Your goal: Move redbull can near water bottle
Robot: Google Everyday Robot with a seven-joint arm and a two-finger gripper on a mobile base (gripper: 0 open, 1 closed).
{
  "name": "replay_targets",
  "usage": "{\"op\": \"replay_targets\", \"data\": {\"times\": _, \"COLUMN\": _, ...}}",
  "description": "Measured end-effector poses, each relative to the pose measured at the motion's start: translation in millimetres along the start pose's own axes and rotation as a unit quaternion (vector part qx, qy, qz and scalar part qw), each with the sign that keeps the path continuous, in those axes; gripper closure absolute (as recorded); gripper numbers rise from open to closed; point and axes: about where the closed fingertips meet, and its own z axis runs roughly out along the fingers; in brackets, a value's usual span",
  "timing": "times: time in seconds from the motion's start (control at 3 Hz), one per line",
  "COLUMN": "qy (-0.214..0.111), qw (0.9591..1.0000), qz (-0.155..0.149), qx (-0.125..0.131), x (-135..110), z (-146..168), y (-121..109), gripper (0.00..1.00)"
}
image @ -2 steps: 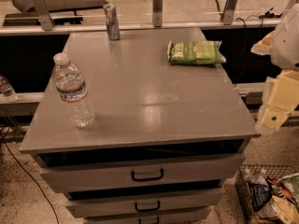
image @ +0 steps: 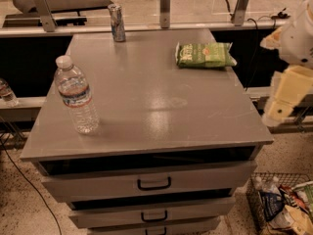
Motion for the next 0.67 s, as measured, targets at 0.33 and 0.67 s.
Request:
{"op": "replay_targets", "data": {"times": 0.33, "qy": -0.034, "qw": 0.9987, "qz": 0.003, "qx": 0.037, "x": 7.8, "z": 27.5, "y": -67.8, "gripper": 0.00}}
{"op": "replay_targets", "data": {"times": 0.67, "qy": -0.078, "qw": 0.9949, "qz": 0.018, "qx": 0.062, "x": 8.4, "z": 65.3, "y": -138.9, "gripper": 0.00}}
